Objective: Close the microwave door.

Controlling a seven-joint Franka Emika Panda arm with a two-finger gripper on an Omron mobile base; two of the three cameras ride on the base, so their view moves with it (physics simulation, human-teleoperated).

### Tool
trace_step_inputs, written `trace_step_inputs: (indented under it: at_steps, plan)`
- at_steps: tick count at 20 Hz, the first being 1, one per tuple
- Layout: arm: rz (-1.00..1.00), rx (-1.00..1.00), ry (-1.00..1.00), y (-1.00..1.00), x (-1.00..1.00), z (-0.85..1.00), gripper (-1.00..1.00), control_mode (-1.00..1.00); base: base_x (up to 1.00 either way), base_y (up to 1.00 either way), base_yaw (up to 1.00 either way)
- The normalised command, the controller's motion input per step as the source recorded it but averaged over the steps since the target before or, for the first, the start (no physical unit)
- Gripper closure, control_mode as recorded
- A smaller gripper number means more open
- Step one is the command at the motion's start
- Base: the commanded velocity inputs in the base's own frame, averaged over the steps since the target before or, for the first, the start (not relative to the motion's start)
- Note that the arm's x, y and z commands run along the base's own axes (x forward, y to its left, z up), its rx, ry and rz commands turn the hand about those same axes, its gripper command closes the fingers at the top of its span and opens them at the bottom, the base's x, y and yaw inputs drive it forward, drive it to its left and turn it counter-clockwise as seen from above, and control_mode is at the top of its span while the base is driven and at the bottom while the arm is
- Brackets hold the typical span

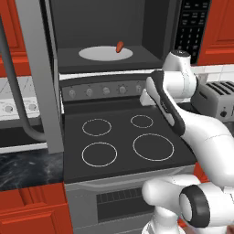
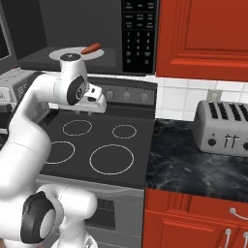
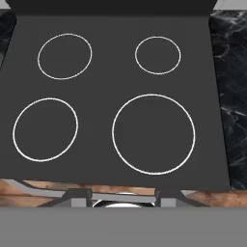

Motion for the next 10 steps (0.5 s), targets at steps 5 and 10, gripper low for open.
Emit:
trace_step_inputs:
  at_steps: [5,10]
  plan:
    - [0.0,0.0,-0.09,0.51,-0.55,0.04,-1.0,-1.0,0.0,0.0,0.0]
    - [0.0,-0.05,-0.57,0.63,-1.0,0.52,-1.0,-1.0,0.0,0.0,0.0]
